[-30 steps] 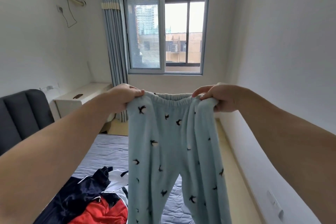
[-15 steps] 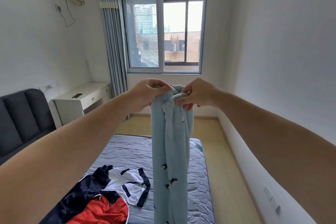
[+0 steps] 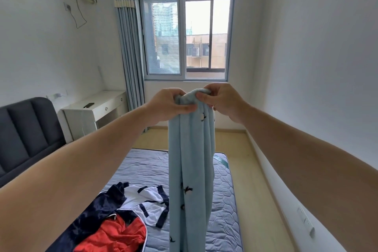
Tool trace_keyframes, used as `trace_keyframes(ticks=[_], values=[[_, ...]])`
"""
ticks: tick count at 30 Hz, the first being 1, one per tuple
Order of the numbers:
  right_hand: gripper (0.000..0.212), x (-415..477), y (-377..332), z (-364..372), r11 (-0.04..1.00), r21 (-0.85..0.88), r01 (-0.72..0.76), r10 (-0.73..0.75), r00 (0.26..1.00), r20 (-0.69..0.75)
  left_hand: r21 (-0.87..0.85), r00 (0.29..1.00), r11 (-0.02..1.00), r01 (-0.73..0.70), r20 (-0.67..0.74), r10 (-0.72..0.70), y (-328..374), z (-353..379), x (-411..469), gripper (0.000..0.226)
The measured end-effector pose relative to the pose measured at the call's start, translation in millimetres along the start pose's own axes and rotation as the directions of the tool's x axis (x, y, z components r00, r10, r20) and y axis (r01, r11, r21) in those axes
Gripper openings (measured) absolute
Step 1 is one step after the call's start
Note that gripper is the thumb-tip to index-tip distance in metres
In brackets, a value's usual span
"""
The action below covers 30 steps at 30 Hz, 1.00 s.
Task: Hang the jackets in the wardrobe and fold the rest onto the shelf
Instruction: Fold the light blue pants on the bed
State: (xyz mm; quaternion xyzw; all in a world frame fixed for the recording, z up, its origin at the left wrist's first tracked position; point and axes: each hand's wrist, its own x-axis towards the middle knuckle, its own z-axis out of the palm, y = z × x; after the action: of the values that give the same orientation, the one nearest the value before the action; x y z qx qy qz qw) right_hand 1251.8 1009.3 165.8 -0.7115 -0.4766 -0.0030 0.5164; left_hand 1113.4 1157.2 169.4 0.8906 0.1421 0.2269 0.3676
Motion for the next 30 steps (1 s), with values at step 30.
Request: trace_keyframes(ticks=[30], values=[[0.038,-39,-83,-17,0.971,-0.233,-0.05,0.223,0.525,0.821,-0.288,0.998,0.956,0.061,0.042,-0.051,-4,-28,-4,0.017]])
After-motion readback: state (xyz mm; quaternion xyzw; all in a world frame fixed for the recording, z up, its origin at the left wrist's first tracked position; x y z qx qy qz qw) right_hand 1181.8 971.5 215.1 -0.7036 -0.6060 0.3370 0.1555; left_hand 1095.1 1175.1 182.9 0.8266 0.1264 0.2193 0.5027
